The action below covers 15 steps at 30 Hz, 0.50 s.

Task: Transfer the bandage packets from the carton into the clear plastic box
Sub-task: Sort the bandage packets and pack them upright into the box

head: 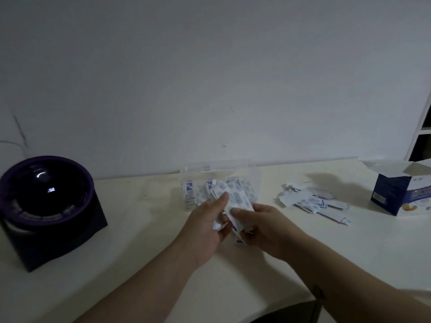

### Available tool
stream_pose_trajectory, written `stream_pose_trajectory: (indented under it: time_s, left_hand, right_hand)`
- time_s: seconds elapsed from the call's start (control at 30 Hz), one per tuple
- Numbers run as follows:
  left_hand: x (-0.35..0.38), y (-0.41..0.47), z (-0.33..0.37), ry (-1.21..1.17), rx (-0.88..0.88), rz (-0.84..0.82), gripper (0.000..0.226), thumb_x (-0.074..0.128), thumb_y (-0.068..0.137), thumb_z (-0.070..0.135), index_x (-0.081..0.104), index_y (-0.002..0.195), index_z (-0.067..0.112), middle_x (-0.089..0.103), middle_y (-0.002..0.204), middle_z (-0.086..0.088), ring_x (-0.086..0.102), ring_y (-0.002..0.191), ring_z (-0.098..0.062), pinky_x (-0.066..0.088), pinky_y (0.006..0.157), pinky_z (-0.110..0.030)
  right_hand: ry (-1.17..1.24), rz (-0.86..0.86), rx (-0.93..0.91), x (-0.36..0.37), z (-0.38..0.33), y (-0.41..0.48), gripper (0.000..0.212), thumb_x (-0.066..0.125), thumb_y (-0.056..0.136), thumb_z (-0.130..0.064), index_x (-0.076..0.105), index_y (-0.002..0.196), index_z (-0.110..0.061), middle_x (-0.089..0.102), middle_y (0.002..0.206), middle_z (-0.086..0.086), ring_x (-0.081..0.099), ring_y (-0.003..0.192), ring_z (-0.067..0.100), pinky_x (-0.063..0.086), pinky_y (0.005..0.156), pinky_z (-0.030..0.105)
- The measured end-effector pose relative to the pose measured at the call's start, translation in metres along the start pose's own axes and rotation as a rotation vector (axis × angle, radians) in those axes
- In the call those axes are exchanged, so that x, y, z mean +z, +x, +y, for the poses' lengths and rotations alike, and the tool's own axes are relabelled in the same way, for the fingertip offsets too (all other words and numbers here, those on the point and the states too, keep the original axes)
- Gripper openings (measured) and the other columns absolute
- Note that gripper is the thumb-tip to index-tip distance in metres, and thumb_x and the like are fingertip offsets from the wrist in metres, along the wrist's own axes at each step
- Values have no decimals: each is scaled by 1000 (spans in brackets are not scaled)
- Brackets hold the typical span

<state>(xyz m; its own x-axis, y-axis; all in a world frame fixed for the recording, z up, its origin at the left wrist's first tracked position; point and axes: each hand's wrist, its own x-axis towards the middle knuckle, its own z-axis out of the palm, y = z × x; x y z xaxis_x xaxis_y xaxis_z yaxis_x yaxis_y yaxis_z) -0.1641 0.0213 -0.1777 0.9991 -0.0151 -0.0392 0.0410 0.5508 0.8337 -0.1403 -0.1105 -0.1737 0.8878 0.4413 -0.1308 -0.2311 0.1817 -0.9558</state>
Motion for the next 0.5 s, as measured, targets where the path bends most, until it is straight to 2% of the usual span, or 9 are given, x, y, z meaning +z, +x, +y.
stream_pose_trajectory:
  time_s: [0.07, 0.13, 0.3, 0.4, 0.5]
  left_hand:
    - [-4, 0, -4, 83, 58, 30, 25, 60, 87, 15, 64, 111, 11, 72, 105, -7, 68, 95, -20, 55, 77, -30]
    - [-9, 1, -4, 144, 87, 72, 24, 57, 90, 12, 63, 113, 10, 71, 109, -10, 66, 103, -25, 53, 83, -34]
    - [-14, 5, 1, 136, 114, 96, 24, 59, 88, 6, 63, 112, 6, 71, 105, -14, 69, 93, -26, 55, 80, -36]
    - [-16, 6, 2, 151, 125, 116, 21, 62, 86, 6, 65, 107, 6, 73, 99, -13, 71, 87, -24, 57, 71, -33]
    - [-15, 5, 3, 198, 142, 139, 17, 62, 86, 4, 66, 102, 6, 74, 90, -8, 71, 78, -19, 55, 63, -29]
  right_hand:
    - [-10, -13, -33, 10, 7, 1, 20, 63, 86, -7, 63, 104, 1, 63, 78, 13, 56, 57, 14, 43, 48, 20]
    - [-29, -18, -58, 13, 8, 1, 23, 63, 86, -9, 63, 107, 2, 64, 83, 14, 58, 59, 11, 45, 50, 19]
    - [17, 2, -31, 5, 2, 2, 20, 56, 92, -14, 67, 99, 1, 68, 91, 16, 62, 75, 18, 51, 65, 25]
    - [39, 63, -65, 2, -1, 1, 14, 59, 90, -10, 67, 95, 0, 69, 84, 11, 66, 69, 12, 53, 63, 22]
    - [84, 109, -108, 2, -4, 0, 18, 61, 87, -8, 64, 102, 2, 70, 86, 11, 67, 71, 15, 53, 64, 22]
